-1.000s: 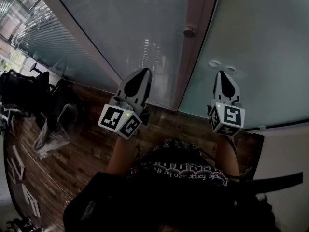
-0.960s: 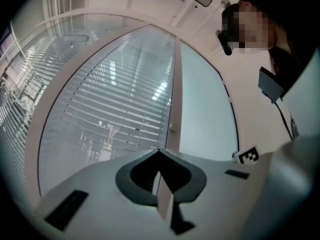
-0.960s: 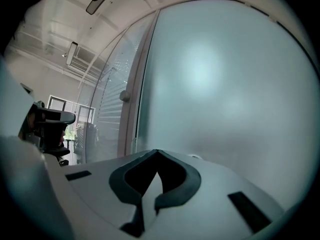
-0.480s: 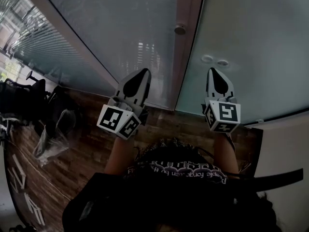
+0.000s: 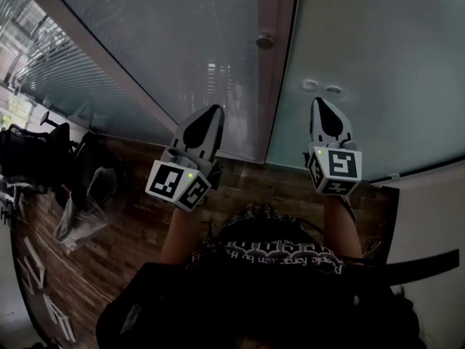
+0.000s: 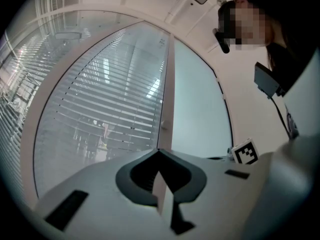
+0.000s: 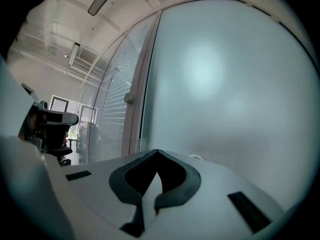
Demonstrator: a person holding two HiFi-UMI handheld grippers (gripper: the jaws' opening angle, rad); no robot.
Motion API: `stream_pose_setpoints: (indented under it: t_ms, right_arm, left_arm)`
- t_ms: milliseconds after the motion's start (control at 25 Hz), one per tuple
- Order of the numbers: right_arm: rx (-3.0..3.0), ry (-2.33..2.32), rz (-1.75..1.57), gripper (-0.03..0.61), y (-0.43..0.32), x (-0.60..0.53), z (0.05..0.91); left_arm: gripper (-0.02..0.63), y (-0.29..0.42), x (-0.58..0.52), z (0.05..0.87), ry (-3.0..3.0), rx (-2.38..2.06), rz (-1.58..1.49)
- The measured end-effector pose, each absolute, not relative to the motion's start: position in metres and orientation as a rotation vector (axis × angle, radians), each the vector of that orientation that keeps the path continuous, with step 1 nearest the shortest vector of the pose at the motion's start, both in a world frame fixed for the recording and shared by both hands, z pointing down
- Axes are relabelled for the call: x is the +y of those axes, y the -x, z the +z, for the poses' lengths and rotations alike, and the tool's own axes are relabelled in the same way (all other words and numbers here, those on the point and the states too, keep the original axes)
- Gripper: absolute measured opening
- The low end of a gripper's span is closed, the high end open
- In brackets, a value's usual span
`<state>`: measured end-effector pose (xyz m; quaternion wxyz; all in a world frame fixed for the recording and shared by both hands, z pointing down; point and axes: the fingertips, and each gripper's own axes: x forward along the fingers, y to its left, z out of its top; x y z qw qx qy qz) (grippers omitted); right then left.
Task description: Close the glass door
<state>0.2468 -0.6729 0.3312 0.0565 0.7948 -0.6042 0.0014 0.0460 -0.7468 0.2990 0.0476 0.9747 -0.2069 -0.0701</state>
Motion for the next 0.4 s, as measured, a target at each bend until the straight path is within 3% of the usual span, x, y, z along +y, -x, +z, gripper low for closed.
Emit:
stream_pose_setpoints:
  t_ms: [400]
  right_arm:
    - [-1.866, -2.426, 0.011, 0.003, -0.2538, -0.6769, 0.3371]
  left_arm:
    - [0.002, -0.0521, -0.7527, 0.2988, -2.975, -0.63, -0.21]
